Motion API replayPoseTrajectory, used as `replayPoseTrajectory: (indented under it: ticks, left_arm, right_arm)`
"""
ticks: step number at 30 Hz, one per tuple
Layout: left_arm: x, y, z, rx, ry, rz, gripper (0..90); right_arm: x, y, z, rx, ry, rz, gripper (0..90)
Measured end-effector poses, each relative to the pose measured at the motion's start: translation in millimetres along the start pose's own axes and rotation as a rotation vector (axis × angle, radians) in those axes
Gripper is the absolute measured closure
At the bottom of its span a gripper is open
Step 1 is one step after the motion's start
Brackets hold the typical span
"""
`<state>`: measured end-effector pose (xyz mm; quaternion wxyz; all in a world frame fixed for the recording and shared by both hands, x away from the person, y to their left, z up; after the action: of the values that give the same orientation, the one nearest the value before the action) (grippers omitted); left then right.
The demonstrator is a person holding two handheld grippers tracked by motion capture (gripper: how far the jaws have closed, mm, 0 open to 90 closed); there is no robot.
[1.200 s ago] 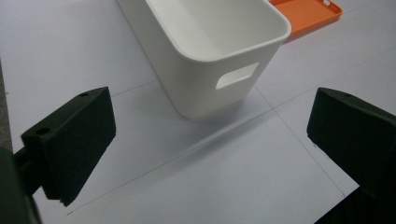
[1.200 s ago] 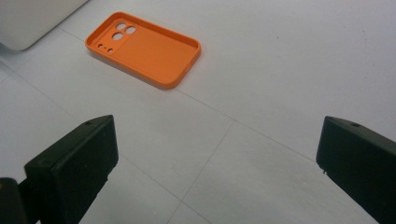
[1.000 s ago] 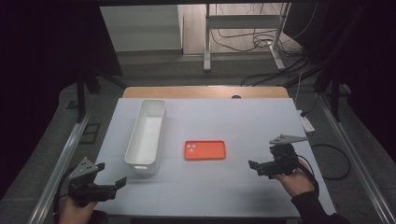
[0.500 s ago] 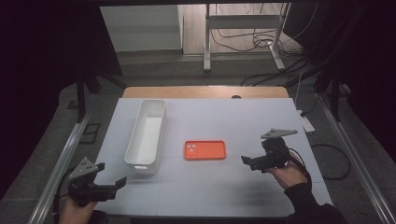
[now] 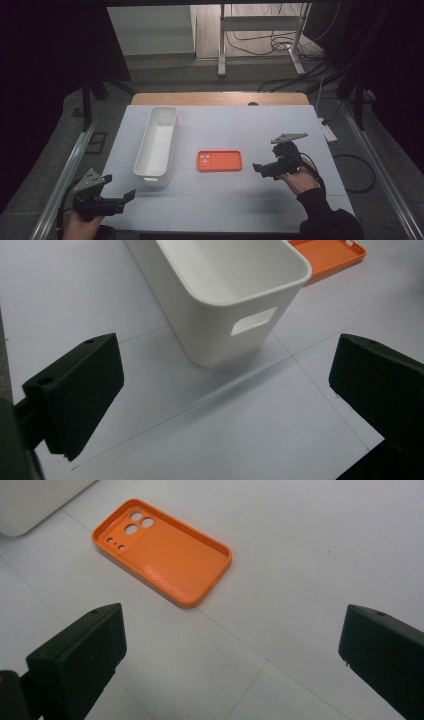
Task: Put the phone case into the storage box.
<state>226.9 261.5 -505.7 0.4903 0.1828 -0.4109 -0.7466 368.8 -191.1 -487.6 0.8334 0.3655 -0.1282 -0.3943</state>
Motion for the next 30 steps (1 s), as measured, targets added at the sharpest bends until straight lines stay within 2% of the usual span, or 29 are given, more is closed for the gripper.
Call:
replayPoseTrajectory:
  ticks: [12,26,30]
  left_arm:
    - [-0.2,0.0,-0.1,-0.001,-0.002,0.002,1.9]
    - [-0.3,-0.1,-0.4,-0.003,-0.006,0.003,1.9]
    - [-0.3,0.0,-0.6,-0.004,-0.007,0.003,1.9]
  right_arm:
    - [-1.2,11.1,-14.0,-0.011,0.017,-0.019,0.0]
    - [-7.6,21.5,-35.9,-0.042,0.017,0.015,0.0]
    - [-9.7,24.8,-42.4,-0.055,0.034,0.018,0.0]
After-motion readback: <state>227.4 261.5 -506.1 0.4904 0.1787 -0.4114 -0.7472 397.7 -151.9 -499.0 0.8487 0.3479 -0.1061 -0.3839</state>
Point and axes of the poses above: each handheld gripper's, and its own axes: z roughly backward along the jaws, y roughly out of its top, x roughly to its right, the point moved 6 cm from there along -z, roughly forward along the jaws, and after that the axes turned 3 degrees about x, right-handed, at the moved point
